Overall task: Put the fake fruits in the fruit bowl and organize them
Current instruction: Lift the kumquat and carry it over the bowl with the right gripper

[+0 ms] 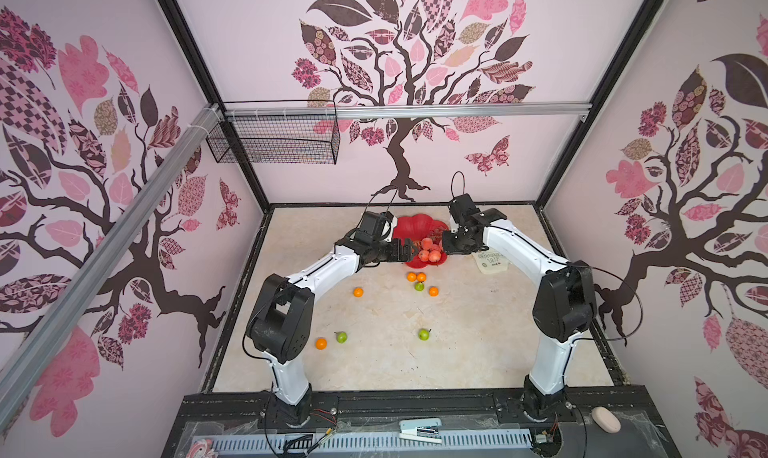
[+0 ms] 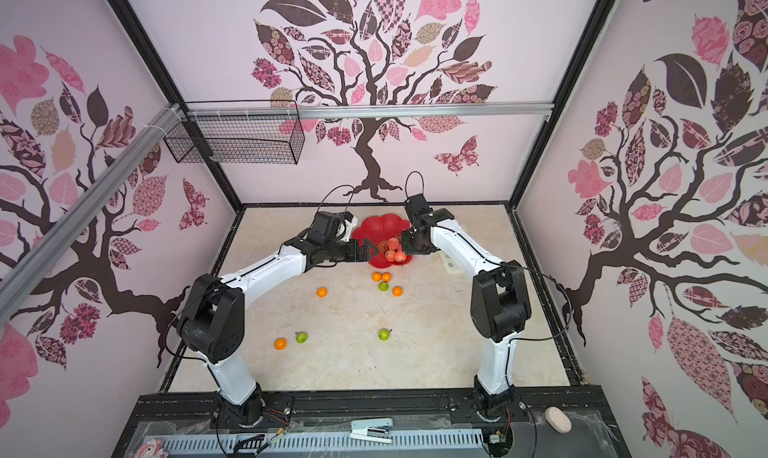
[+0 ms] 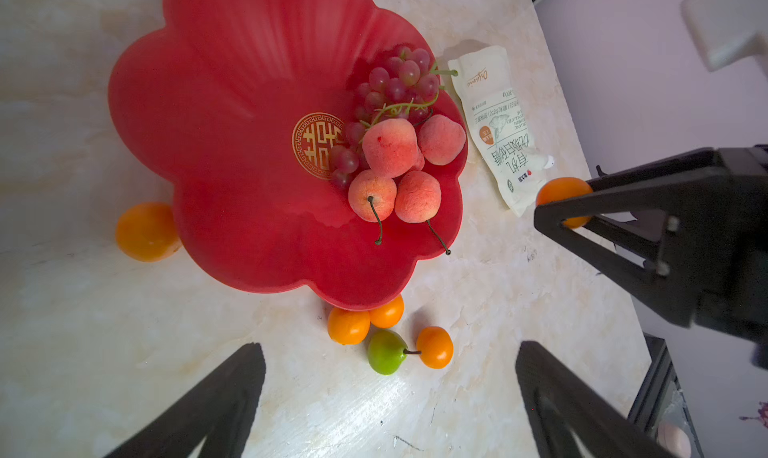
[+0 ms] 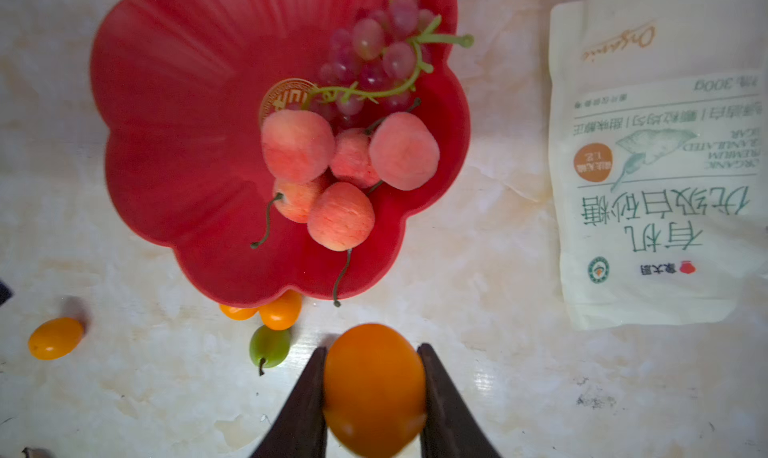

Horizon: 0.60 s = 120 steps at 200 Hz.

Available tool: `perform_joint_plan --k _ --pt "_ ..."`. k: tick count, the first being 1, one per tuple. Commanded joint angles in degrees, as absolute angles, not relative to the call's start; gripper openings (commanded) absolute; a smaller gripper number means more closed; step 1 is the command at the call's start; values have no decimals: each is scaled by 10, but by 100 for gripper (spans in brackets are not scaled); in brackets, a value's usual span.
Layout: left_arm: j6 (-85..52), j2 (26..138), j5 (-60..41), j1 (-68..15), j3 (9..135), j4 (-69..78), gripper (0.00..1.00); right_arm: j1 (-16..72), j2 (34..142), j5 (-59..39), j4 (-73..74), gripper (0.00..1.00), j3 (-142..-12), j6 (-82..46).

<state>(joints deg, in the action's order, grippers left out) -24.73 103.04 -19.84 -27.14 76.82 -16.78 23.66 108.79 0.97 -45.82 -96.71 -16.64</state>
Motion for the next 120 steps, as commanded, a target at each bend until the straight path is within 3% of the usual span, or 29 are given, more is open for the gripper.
perform_joint_plan --k 1,120 --pt "-262 1019 -211 -257 780 -150 98 259 1128 9 -489 34 -1018 -168" --pt "-307 1003 -241 -158 757 -113 98 314 1338 5 -557 30 -1279 -174"
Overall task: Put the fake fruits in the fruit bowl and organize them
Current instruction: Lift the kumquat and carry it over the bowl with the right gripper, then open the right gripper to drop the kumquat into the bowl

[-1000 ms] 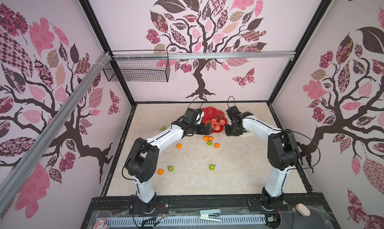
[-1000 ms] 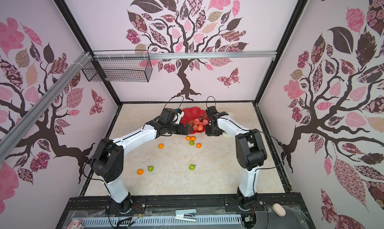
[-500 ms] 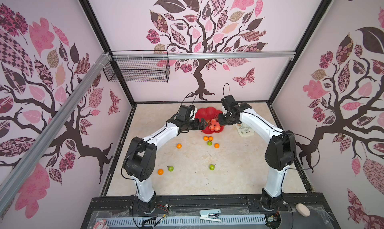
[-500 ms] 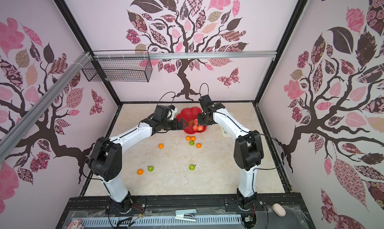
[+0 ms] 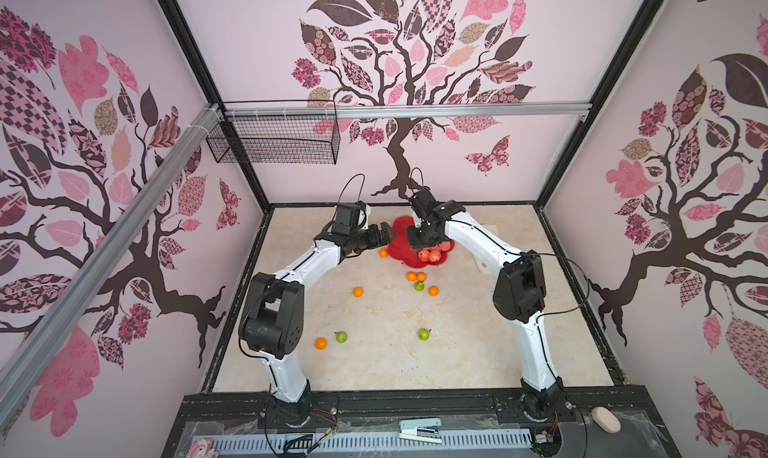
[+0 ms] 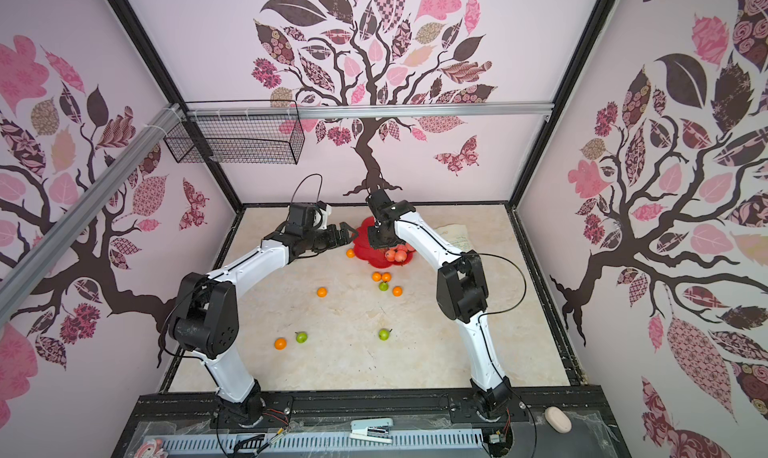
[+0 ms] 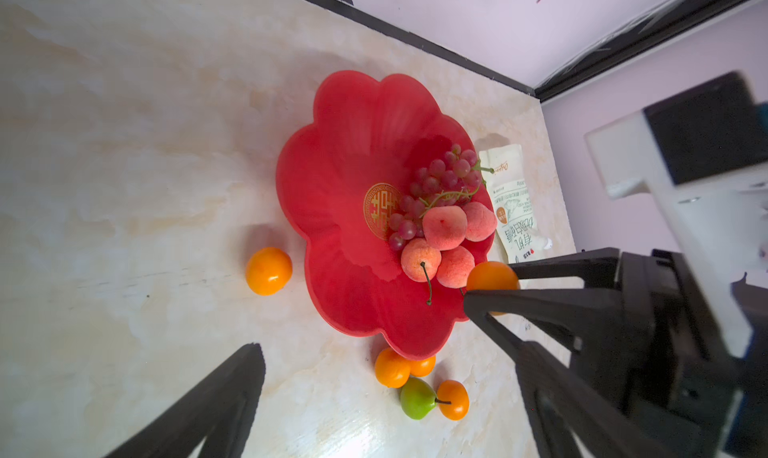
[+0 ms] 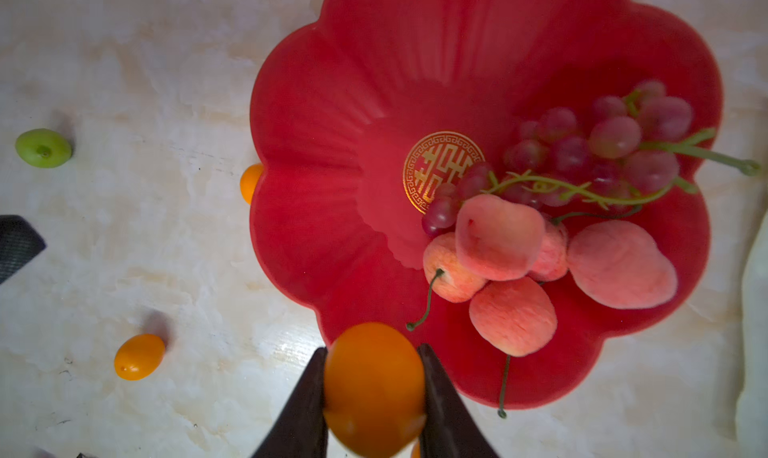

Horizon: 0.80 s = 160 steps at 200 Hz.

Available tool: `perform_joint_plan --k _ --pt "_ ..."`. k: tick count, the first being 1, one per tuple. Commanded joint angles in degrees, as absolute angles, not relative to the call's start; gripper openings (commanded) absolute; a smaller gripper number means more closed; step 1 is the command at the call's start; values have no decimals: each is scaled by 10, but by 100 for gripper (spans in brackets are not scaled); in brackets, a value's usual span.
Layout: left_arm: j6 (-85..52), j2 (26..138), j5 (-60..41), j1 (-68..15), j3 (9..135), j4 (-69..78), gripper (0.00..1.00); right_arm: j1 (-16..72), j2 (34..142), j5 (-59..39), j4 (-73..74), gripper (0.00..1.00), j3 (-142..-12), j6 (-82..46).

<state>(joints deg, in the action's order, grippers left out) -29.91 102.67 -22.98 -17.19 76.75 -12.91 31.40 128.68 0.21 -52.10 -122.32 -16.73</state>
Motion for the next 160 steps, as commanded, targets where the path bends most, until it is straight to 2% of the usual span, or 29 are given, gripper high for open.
perform_joint_plan --k 1,69,160 --pt "-307 1003 -241 -158 756 -113 98 314 1340 5 -558 30 -1281 -174" --pt "-331 1012 -271 -137 749 -87 98 315 1438 24 -564 29 -1364 -194" --pt "-335 1018 -281 -138 751 -83 98 317 1480 38 -544 33 -1366 -203"
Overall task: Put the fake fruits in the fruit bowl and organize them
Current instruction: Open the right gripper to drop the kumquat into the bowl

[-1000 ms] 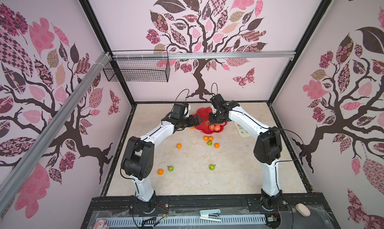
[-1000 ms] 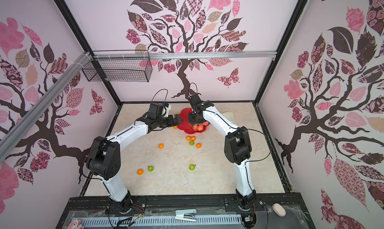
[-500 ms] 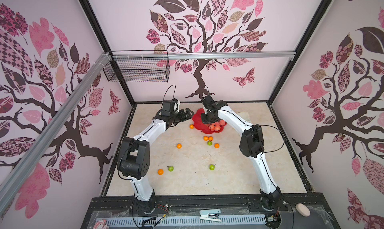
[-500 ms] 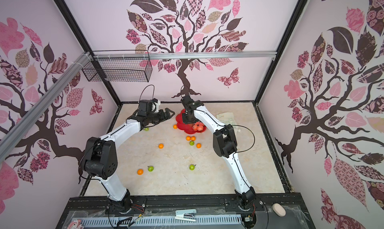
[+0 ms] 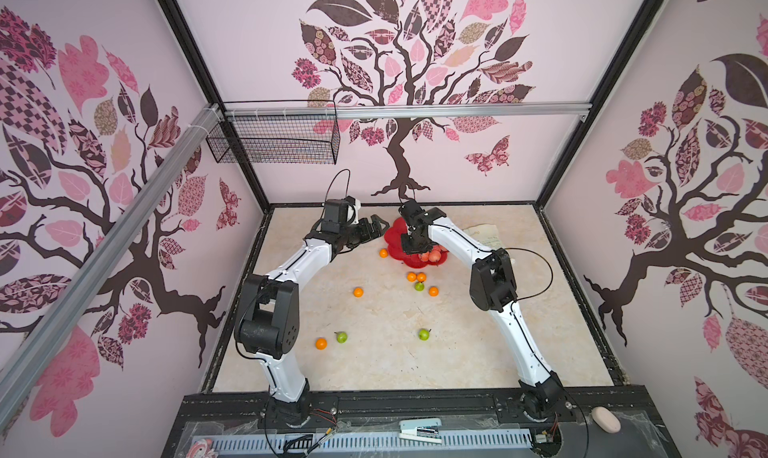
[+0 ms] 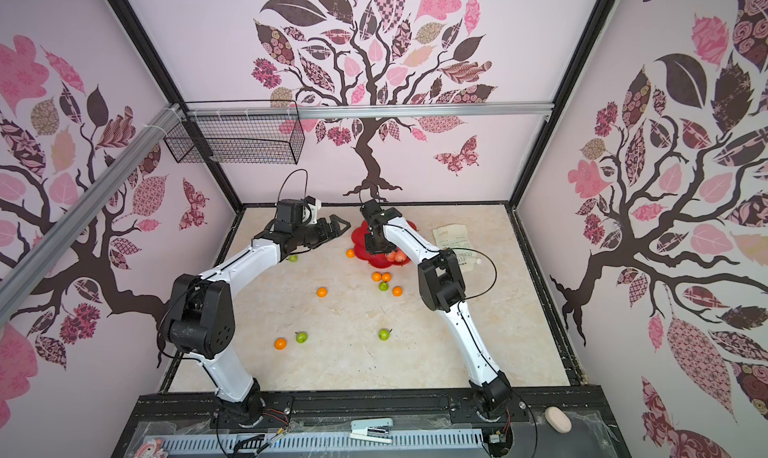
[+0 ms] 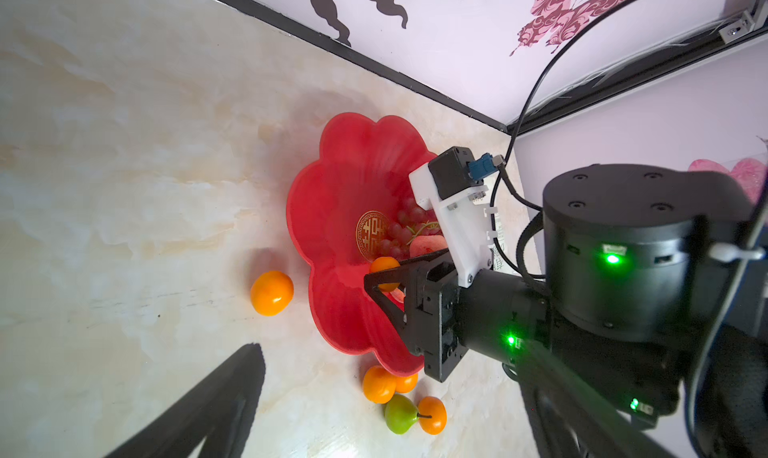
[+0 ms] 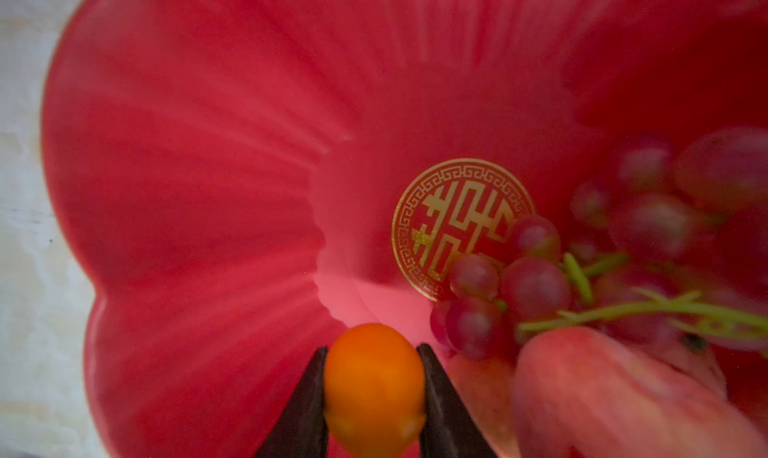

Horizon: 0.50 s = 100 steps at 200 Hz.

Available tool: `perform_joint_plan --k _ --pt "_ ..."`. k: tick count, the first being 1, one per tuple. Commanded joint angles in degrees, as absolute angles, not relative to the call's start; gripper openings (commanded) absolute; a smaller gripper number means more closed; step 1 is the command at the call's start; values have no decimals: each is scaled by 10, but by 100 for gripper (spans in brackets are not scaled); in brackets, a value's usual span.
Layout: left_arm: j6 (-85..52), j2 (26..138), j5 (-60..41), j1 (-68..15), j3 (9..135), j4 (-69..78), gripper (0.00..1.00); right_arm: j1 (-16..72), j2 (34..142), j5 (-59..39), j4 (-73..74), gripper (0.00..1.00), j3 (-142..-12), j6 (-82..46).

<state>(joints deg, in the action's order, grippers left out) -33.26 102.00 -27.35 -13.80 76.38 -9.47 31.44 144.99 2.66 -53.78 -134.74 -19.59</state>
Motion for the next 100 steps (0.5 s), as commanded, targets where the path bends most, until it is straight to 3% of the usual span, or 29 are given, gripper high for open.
perform_joint_plan --k 1,100 --pt "-335 1018 -281 -138 751 -83 98 317 1480 37 -544 33 -1366 -204" --pt "-333 1016 -279 -137 754 -87 98 317 1486 29 -546 36 -1369 -200"
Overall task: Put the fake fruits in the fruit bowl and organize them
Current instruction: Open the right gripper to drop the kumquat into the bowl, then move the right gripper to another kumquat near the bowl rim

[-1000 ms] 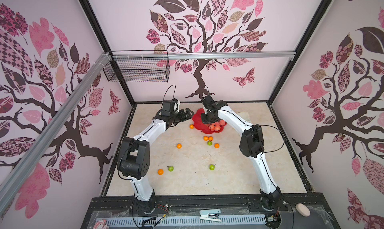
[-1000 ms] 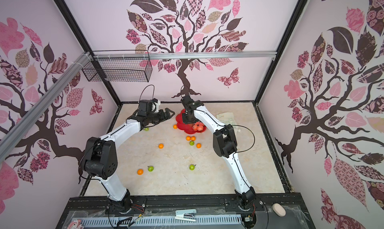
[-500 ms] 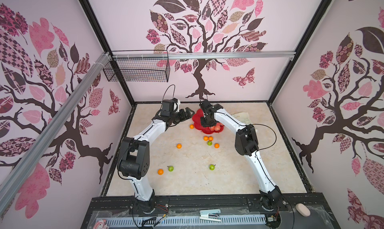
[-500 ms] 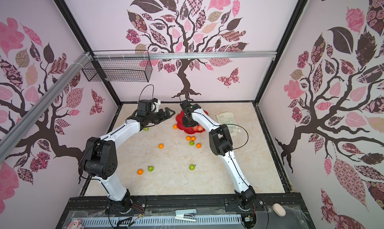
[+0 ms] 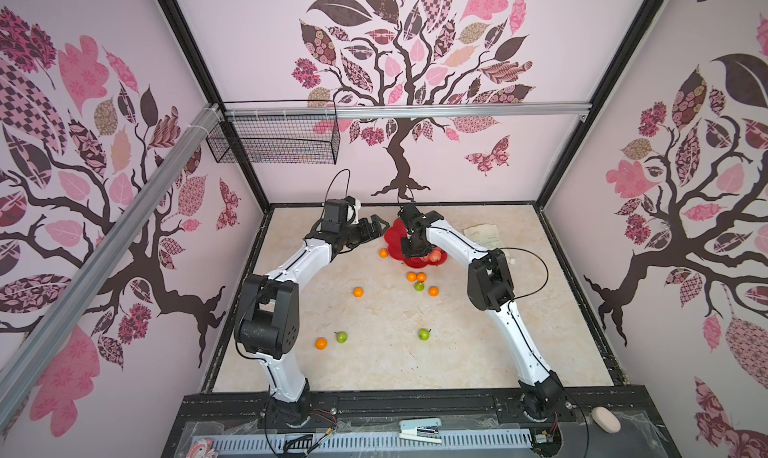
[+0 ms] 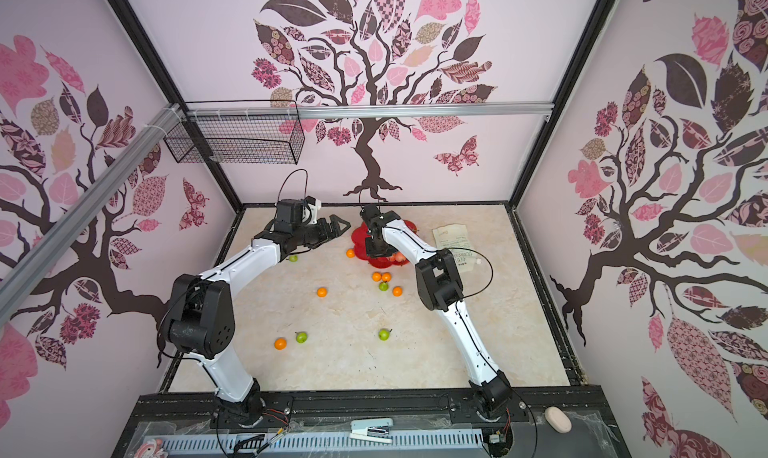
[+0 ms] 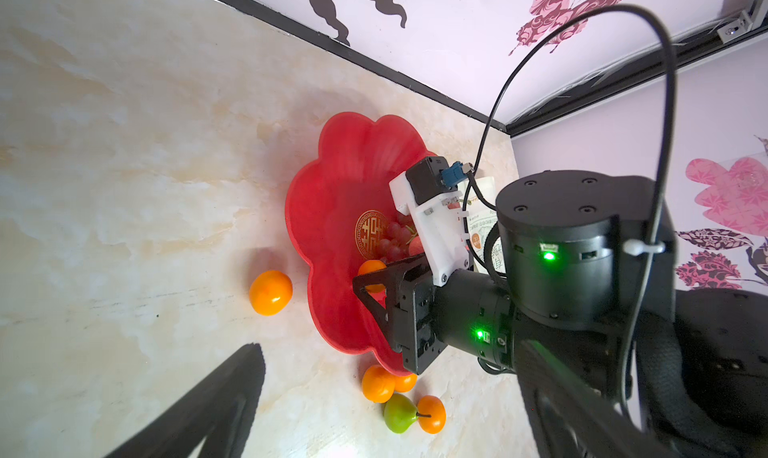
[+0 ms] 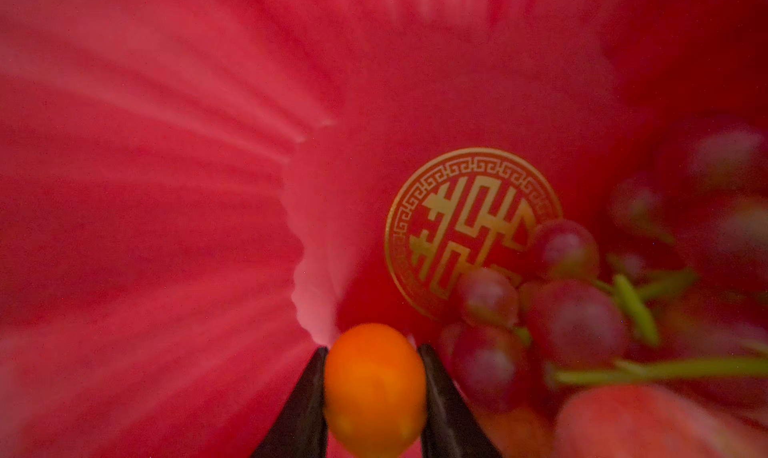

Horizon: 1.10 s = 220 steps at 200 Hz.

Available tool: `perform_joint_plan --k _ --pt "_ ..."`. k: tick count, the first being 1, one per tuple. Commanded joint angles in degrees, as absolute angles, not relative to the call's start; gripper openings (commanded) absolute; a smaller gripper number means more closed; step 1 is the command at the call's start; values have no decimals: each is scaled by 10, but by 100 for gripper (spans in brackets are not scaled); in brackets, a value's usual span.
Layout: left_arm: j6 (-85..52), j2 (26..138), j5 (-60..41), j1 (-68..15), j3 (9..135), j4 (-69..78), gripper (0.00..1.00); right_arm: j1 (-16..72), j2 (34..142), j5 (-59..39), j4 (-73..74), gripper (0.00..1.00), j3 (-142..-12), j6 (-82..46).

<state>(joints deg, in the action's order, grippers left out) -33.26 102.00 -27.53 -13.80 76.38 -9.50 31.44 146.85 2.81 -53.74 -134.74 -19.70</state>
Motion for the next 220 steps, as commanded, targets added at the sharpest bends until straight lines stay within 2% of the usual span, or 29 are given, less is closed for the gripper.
perform_joint_plan --k 1,47,114,130,178,220 --pt "-333 1016 -279 -137 754 -88 98 317 1486 29 -546 36 -1369 -200" --pt "-326 1011 -276 -138 757 -95 99 317 1471 30 -550 42 -1384 -198" --pt "-293 986 -261 -138 762 -117 98 316 1420 23 -565 43 -1408 -195" --pt "-282 975 -262 -138 759 -119 98 317 1378 23 -566 44 -1398 -194" --pt "-234 949 -261 -160 746 -129 98 317 1265 19 -508 44 -1257 -194" --pt "-167 931 -217 -246 750 -167 98 316 1149 20 -438 44 -1067 -195"
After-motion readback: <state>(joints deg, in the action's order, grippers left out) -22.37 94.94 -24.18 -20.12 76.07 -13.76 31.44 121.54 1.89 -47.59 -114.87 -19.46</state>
